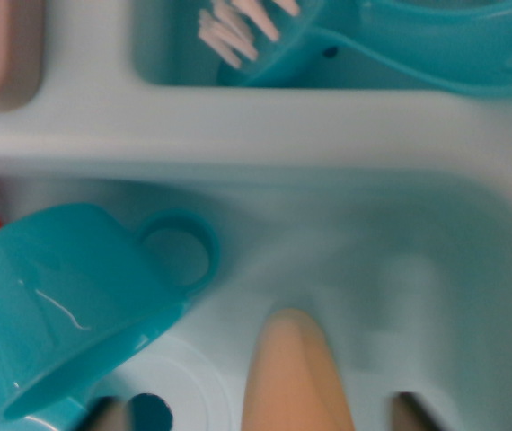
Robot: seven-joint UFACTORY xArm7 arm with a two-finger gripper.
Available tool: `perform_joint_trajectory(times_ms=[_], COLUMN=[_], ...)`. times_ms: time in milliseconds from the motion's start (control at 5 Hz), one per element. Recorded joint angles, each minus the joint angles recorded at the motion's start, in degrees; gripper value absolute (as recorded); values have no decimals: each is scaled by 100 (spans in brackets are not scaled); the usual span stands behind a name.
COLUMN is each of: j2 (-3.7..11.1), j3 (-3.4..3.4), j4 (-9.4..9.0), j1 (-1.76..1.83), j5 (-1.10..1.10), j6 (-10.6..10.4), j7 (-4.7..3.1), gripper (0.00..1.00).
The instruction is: Pick detergent from the sink
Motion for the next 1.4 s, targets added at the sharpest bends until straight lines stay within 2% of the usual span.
perform_joint_trajectory(times_ms=[600, 1400], j2=[-2, -53], j3=[0, -2], j4=[3, 103], j1=[0, 1], j5=[0, -16], j6=[5, 154], j7=[0, 16], gripper=[100, 100])
